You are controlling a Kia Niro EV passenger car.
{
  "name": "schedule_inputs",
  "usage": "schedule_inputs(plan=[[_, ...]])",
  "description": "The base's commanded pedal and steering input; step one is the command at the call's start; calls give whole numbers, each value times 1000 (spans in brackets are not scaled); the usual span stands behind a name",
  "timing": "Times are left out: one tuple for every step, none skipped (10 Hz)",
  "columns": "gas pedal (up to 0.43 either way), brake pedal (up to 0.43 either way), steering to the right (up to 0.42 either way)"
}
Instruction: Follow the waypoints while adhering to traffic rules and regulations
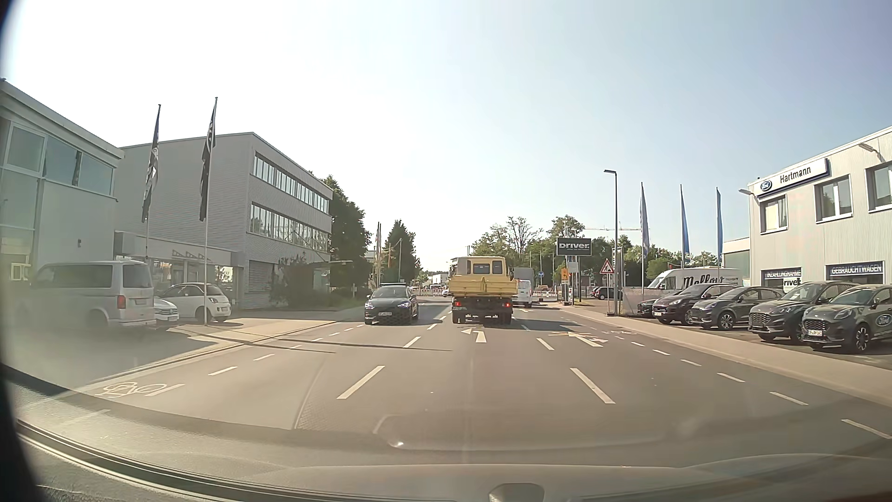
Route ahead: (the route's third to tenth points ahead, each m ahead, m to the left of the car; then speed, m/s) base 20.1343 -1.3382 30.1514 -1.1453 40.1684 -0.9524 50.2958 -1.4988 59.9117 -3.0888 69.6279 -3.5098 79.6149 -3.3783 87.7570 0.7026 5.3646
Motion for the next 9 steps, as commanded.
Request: schedule_inputs(plan=[[8, 18, 0], [8, 18, 0], [8, 18, 0], [8, 18, 0], [8, 18, 0], [8, 18, 0], [0, 18, 0], [0, 12, 0], [0, 18, 0]])
